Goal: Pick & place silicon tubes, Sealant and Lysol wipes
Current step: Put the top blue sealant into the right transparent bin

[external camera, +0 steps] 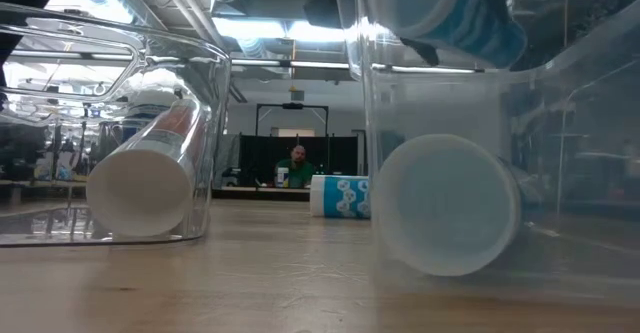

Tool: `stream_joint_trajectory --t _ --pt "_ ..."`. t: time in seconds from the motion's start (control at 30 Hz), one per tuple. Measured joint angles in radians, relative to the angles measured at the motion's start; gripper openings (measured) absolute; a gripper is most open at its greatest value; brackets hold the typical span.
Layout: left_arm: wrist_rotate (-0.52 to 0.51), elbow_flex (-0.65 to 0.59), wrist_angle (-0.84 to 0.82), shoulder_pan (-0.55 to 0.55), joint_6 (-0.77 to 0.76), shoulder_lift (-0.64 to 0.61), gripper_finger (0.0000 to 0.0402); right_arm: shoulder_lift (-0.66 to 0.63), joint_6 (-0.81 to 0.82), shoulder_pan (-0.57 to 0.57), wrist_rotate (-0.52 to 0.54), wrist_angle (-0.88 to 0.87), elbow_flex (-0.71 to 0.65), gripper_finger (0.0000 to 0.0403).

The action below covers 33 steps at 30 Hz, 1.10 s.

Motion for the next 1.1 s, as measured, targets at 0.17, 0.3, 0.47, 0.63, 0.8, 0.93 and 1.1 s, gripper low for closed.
stream_joint_trajectory --t 0.17,0.3,0.47,0.63,0.8,0.93,1.1 --pt "0.125 0.0 0.015 -0.004 -0.005 0.003 0.0209 0.0 0.0 0.0 0.0 0.0 0.0 0.0298" --pt "0.131 0.0 0.015 -0.006 -0.022 0.005 0.0209 0.0 0.0 0.0 0.0 0.0 0.0 0.0298" --pt "0.179 0.001 0.017 0.007 -0.048 0.031 0.0208 0.0 0.0 0.0 0.0 0.0 0.0 0.0298" --pt "0.2 0.006 0.041 0.013 -0.047 0.044 0.0208 0.0 0.0 0.0 0.0 0.0 0.0 0.0298" --pt "0.198 0.005 0.042 0.017 -0.048 0.046 0.0207 0.0 0.0 0.0 0.0 0.0 0.0 0.0298" --pt "0.192 0.005 0.047 0.018 -0.048 0.047 0.0225 0.0 0.0 0.0 0.0 0.0 0.0 0.0298" --pt "0.163 0.003 0.046 0.02 -0.047 0.049 0.0256 0.0 0.0 0.0 0.0 0.0 0.0 0.0298"
